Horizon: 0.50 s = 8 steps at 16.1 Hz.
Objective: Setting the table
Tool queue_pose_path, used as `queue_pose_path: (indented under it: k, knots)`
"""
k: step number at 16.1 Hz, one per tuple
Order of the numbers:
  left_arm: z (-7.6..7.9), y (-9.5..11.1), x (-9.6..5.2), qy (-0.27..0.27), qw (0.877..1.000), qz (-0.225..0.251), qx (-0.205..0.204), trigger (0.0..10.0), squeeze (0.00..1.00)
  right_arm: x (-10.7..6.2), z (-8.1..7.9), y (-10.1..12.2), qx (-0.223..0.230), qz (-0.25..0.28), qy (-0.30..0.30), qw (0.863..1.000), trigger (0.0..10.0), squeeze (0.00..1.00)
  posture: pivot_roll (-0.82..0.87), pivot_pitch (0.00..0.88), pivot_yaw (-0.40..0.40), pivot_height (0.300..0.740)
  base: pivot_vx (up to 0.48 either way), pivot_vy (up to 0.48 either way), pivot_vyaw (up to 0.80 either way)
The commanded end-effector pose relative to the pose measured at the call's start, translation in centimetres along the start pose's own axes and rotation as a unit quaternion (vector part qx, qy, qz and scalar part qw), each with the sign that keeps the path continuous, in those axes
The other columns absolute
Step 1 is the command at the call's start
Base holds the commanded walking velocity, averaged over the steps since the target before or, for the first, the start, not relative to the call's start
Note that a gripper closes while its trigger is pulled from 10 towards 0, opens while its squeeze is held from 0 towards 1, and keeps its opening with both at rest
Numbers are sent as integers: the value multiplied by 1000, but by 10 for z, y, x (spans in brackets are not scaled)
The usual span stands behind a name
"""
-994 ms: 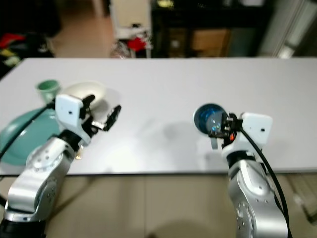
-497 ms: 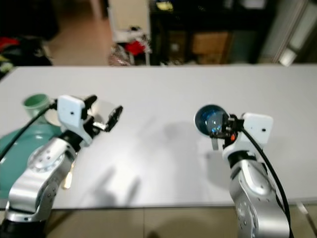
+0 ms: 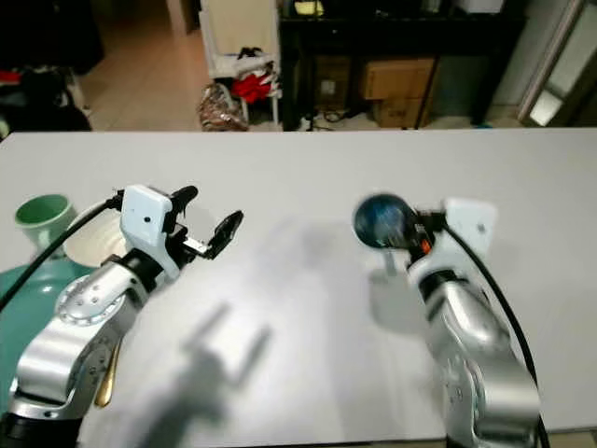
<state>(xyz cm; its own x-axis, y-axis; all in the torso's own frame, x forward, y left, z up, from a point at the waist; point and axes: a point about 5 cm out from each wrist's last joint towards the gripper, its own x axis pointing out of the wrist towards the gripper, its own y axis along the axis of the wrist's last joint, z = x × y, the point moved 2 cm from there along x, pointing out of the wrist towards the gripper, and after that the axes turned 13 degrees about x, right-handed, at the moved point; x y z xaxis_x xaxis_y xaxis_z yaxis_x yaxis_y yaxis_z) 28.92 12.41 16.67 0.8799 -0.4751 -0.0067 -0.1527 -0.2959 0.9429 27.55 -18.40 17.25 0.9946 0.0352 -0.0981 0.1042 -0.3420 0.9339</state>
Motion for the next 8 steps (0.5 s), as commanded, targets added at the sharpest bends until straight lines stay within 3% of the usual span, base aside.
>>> queue_pose_path:
  k: [1,4,5,8]
  knots:
    - [-1,0,-1,-25,1000,-4,10,10000,0,7,-5,1,11,-20,26,999,10000,0,2,0,15,740,0,0,0]
    - [-3,1,0,-91,995,-4,35,10000,0,29,-3,-1,-6,-90,65,994,10000,0,4,0,19,740,0,0,0]
    - [-3,2,2,-132,990,-6,48,10000,0,44,0,-1,-21,-140,77,987,10000,0,7,0,20,740,0,0,0]
    - [1,2,-1,-205,977,-14,59,10000,0,68,-1,2,38,-200,102,974,10000,0,11,0,26,740,0,0,0]
